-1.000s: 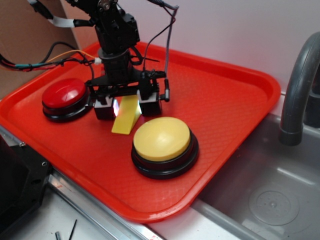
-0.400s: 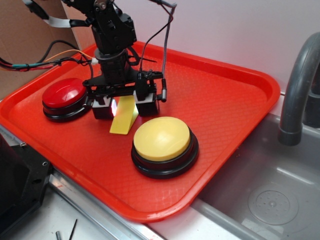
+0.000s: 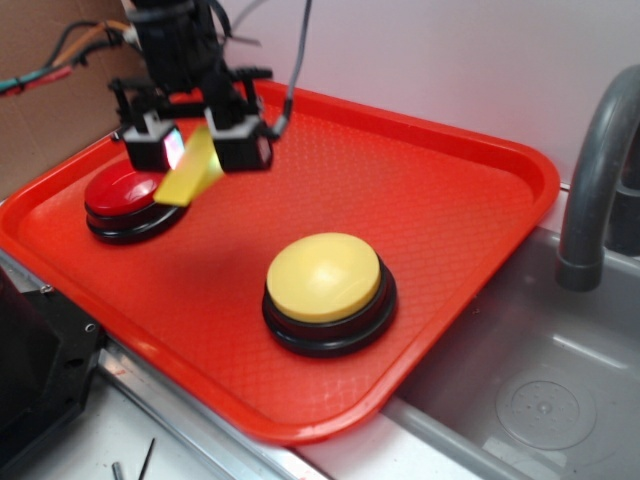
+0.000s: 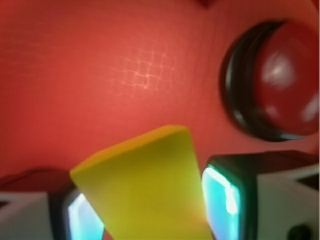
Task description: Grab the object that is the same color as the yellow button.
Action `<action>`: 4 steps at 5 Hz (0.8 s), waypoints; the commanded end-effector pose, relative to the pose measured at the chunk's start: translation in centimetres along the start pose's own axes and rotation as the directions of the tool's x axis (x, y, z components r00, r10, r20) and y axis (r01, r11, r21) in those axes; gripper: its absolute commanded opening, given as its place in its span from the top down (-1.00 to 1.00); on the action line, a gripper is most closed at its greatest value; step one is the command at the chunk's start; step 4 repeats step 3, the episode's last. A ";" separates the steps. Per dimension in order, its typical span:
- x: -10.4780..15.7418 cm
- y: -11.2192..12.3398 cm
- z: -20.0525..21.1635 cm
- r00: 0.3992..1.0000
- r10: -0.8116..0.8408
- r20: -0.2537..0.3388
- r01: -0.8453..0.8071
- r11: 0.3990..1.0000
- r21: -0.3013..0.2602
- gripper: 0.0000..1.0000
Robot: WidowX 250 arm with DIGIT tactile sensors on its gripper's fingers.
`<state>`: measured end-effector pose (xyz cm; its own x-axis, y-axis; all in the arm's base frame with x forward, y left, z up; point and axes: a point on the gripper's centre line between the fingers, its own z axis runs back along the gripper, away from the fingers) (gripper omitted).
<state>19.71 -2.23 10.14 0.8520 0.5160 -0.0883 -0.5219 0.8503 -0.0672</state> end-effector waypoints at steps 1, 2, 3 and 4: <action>-1.0 2.1 9.0 0.984 -0.161 0.081 0.170 0.978 -0.119 1.00; -2.4 3.0 10.9 0.979 -0.175 0.105 0.191 0.968 -0.164 1.00; -2.3 3.4 10.4 0.988 -0.117 0.104 0.131 0.981 -0.140 1.00; -2.3 3.4 10.4 0.988 -0.117 0.104 0.131 0.981 -0.140 1.00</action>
